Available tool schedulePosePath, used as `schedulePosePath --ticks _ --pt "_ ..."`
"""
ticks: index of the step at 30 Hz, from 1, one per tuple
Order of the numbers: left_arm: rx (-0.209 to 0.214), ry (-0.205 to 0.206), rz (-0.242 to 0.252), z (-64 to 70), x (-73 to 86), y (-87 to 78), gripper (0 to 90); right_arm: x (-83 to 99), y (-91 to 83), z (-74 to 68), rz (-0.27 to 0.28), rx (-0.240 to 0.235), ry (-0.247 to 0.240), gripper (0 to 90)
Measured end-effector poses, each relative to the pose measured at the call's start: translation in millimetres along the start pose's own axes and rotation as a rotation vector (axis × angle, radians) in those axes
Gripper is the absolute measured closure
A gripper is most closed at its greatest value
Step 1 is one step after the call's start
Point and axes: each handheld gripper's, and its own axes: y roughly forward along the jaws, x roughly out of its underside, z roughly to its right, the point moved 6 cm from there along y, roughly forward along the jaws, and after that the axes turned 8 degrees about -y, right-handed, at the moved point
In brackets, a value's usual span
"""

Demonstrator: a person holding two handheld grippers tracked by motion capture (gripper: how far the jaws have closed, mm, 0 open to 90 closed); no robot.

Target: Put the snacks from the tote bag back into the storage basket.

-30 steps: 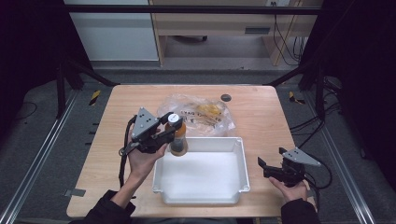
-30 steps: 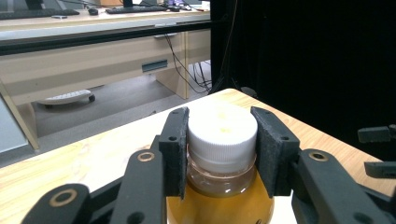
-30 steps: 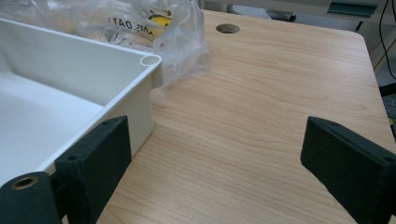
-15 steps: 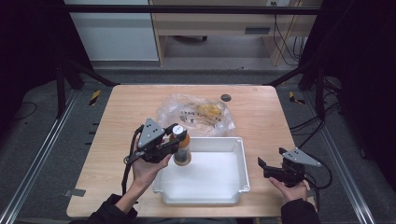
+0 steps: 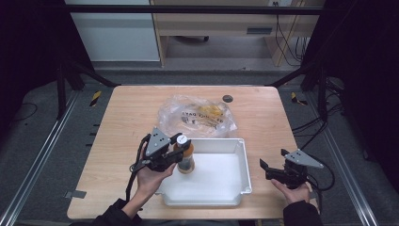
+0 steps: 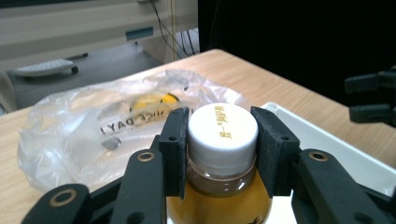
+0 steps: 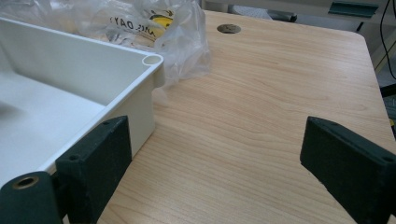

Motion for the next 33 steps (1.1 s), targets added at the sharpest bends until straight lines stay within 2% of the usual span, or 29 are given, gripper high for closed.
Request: schedulePosePath --ticks 15,22,30,33 --pt "-0.012 0.014 -0.063 0.0 22.1 6.3 58.8 -0.2 -0.7 -0.4 -0.001 0.0 0.001 9.2" --pt "-0.013 0.008 -0.081 -0.2 28.9 7.2 58.8 -0.2 -0.7 -0.6 0.0 -0.001 0.001 9.2" --pt "-0.016 0.02 -0.069 2.6 32.6 5.2 58.7 -0.3 -0.6 -0.5 0.001 0.001 -0.004 9.2" --pt "-0.017 0.01 -0.057 2.4 34.1 4.1 58.6 -0.2 -0.6 -1.0 0.0 0.0 -0.002 9.2"
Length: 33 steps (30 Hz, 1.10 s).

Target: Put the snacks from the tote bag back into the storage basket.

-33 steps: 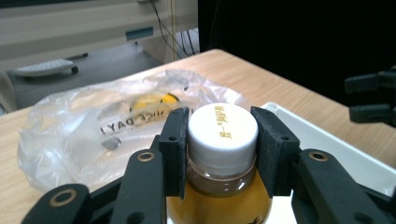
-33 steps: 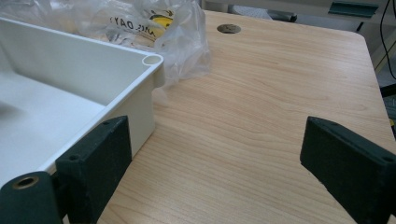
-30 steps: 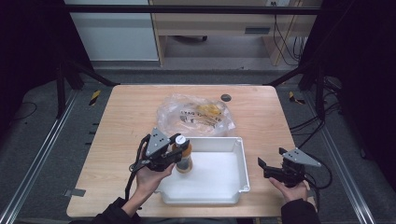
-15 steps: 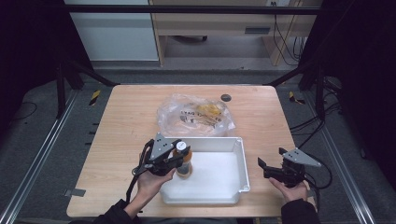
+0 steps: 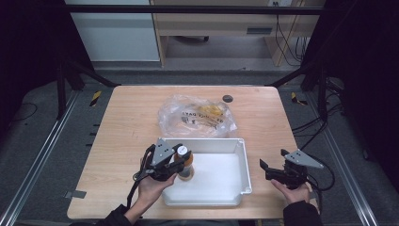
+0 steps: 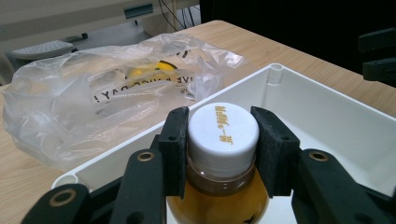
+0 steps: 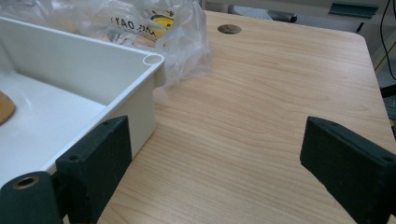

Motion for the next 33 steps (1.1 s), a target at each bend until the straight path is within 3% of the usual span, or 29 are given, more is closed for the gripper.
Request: schedulePosePath --ticks 10,16,21,27,30,33 --pt "0.002 -0.013 0.023 -1.0 0.8 1.4 57.5 0.4 0.4 0.0 -0.002 -0.001 -0.002 9.2" --pt "0.017 -0.023 0.058 -2.2 -6.6 -3.8 46.1 0.5 0.4 0.1 -0.004 0.0 0.0 9.2" --pt "0.058 -0.017 0.088 -3.1 -14.4 -14.7 41.0 0.4 -0.3 0.5 -0.002 0.002 0.002 9.2" --pt "0.061 -0.015 0.09 -13.6 -14.6 -27.9 37.0 0.2 -0.4 0.6 -0.001 0.001 0.003 9.2" --pt "0.045 0.006 0.082 -22.0 -11.4 -34.7 36.4 0.2 -0.4 0.8 0.0 0.003 0.004 9.2" --pt "0.029 0.003 0.081 -30.3 -8.0 -37.9 35.0 0.5 -0.2 1.1 -0.003 0.005 0.002 9.2"
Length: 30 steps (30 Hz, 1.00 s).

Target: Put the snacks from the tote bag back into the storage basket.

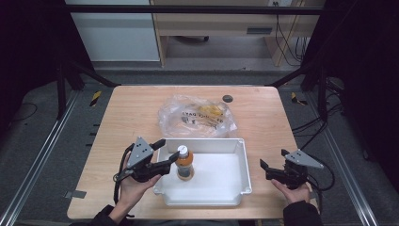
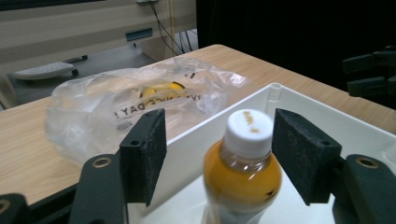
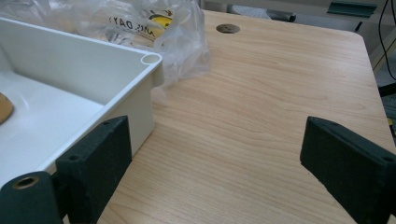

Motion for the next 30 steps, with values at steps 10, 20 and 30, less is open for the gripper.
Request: schedulePosePath --ticks 10,20,30 --pt "-0.076 -0.021 0.0 -34.1 12.3 -10.7 33.9 0.3 -1.0 1.7 0.0 0.004 0.013 8.7" --pt "-0.155 -0.057 -0.044 -70.9 39.4 -20.2 33.3 1.4 -0.5 3.0 -0.005 0.012 0.013 7.9" --pt "-0.194 -0.076 -0.106 -94.0 64.6 -22.7 32.0 3.5 0.7 3.7 -0.018 0.021 0.009 7.4"
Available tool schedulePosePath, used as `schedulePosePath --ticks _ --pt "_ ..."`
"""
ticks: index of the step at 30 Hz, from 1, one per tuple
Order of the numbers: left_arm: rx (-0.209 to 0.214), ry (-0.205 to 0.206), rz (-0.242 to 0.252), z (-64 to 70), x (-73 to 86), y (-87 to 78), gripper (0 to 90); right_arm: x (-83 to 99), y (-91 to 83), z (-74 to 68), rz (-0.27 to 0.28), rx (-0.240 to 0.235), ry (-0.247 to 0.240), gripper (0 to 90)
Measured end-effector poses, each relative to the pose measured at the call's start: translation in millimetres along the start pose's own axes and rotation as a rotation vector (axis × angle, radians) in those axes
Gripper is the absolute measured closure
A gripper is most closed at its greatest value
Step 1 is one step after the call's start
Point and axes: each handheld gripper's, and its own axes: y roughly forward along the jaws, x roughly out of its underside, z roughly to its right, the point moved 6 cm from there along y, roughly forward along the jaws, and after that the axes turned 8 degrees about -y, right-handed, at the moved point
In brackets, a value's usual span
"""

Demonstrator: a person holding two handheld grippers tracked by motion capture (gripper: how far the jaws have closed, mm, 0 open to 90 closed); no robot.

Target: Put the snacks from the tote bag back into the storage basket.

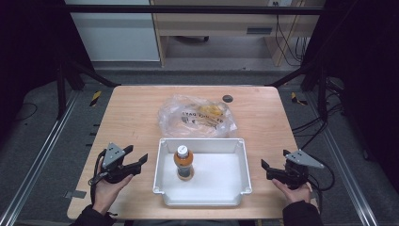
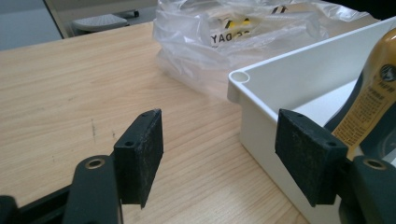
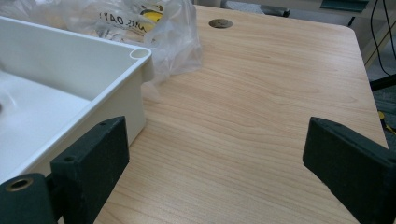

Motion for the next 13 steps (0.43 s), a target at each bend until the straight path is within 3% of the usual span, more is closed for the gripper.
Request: schedulePosePath --ticks 13 --pt "-0.037 -0.027 -0.04 -20.2 10.4 8.4 29.6 1.9 1.7 -0.1 -0.018 0.009 -0.013 7.3"
